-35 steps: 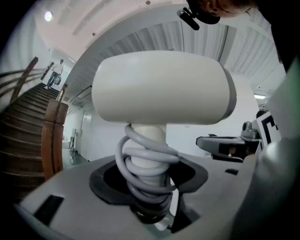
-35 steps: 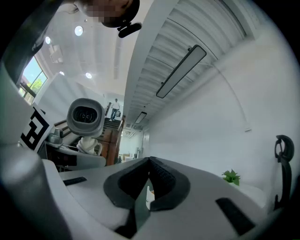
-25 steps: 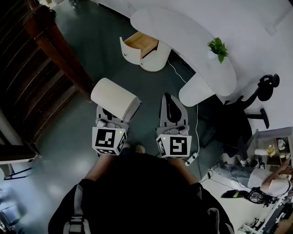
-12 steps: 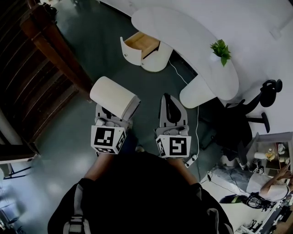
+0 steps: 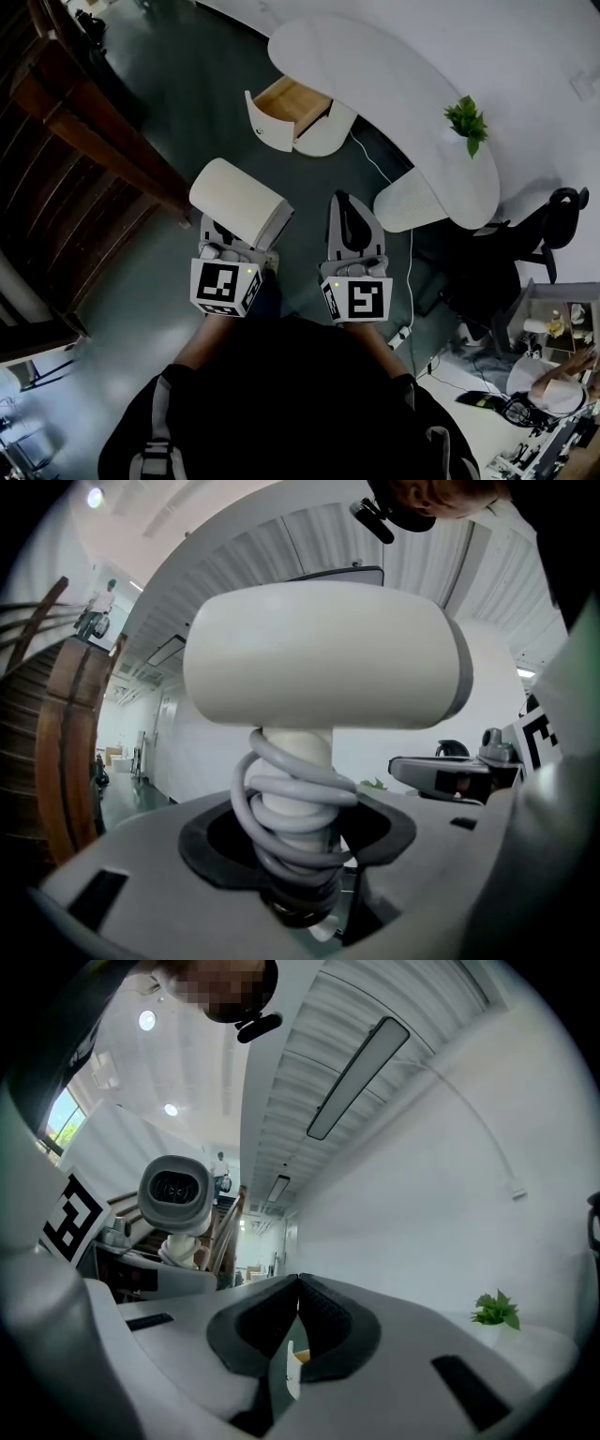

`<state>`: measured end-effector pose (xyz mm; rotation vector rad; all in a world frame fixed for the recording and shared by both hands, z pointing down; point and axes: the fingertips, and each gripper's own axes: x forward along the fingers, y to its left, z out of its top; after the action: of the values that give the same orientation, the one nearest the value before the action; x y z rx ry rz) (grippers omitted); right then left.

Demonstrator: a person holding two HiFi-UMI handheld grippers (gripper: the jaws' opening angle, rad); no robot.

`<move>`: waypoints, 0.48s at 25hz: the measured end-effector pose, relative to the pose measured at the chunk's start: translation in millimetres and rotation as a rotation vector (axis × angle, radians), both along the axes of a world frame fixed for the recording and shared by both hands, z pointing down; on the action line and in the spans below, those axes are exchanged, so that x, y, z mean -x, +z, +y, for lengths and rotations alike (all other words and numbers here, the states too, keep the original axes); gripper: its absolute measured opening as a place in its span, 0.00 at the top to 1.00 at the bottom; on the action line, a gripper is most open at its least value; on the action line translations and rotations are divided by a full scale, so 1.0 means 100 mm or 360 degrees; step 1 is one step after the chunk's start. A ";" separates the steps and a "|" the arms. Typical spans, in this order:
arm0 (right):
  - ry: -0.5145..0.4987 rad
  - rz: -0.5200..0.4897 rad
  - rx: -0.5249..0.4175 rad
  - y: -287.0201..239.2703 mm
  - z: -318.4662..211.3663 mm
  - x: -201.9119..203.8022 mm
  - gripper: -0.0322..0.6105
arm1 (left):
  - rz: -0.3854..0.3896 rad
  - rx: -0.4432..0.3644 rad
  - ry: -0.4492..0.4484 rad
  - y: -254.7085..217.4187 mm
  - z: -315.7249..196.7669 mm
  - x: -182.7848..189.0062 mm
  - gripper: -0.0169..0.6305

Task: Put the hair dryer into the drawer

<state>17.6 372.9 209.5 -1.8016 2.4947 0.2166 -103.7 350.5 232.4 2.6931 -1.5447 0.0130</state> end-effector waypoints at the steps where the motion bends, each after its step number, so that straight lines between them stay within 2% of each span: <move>1: 0.0006 -0.0001 0.0003 0.00 -0.12 0.03 0.92 | -0.0003 0.0002 0.0008 0.00 -0.12 0.03 0.60; 12: 0.0133 -0.0005 0.0039 0.04 -1.19 0.16 0.91 | -0.0001 0.0042 0.0178 0.05 -1.27 0.10 0.60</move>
<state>1.2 254.1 213.6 -1.9162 2.4331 0.1874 -113.9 223.5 237.8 2.7551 -1.3816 0.0371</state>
